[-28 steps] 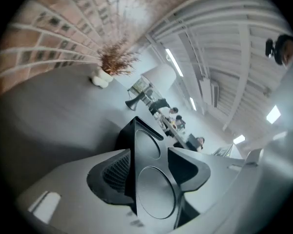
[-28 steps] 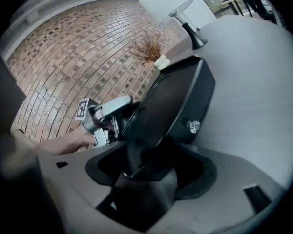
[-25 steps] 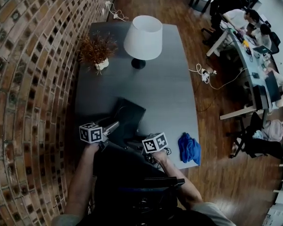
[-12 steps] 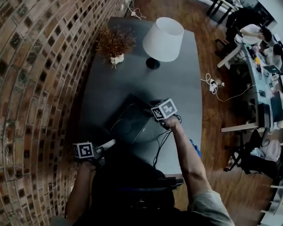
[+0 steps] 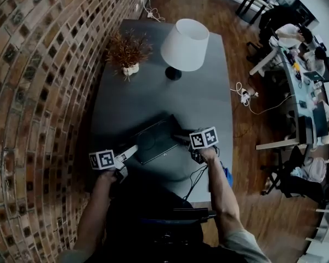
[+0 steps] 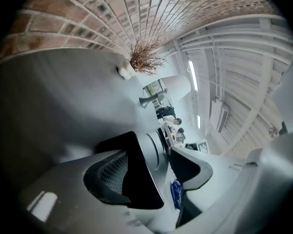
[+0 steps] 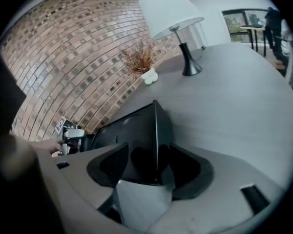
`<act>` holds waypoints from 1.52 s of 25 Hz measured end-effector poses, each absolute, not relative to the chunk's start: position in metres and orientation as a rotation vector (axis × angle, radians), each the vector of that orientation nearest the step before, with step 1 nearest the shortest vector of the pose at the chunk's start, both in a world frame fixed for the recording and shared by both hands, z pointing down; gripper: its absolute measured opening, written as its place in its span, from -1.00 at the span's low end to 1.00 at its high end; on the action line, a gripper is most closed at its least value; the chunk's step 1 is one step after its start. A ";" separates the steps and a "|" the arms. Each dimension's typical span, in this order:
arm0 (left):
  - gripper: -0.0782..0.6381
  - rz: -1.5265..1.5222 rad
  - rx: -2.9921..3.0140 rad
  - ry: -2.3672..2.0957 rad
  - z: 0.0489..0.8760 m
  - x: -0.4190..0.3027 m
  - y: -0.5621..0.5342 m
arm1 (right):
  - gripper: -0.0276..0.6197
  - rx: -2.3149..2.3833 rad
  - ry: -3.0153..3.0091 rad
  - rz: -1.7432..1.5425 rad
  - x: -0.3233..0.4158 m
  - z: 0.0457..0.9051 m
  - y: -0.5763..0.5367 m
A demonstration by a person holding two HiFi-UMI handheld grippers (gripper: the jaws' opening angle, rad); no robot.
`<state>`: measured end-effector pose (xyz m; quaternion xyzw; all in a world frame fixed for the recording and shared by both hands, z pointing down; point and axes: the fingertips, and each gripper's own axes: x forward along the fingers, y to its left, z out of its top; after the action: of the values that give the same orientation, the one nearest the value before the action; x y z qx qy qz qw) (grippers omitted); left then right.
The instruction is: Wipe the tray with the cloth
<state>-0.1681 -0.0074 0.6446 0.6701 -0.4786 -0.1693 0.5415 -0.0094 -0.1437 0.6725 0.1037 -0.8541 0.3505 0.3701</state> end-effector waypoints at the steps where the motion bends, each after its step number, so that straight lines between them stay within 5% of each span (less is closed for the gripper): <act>1: -0.05 -0.427 1.598 -1.159 0.643 -0.177 -0.026 | -0.10 0.298 -2.198 0.941 -0.004 0.671 -0.143; 6: 0.00 -0.457 1.630 -1.225 0.642 -0.209 -0.095 | -0.13 0.435 -2.244 1.121 0.006 0.666 -0.145; 38: -0.15 -0.346 1.744 -1.188 0.638 -0.194 -0.077 | -0.14 0.588 -2.296 1.164 0.016 0.668 -0.134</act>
<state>-0.1940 -0.0766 0.6380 0.7150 -0.4871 -0.1420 0.4810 0.0158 -0.1341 0.6684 0.2158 -0.8425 0.4270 0.2477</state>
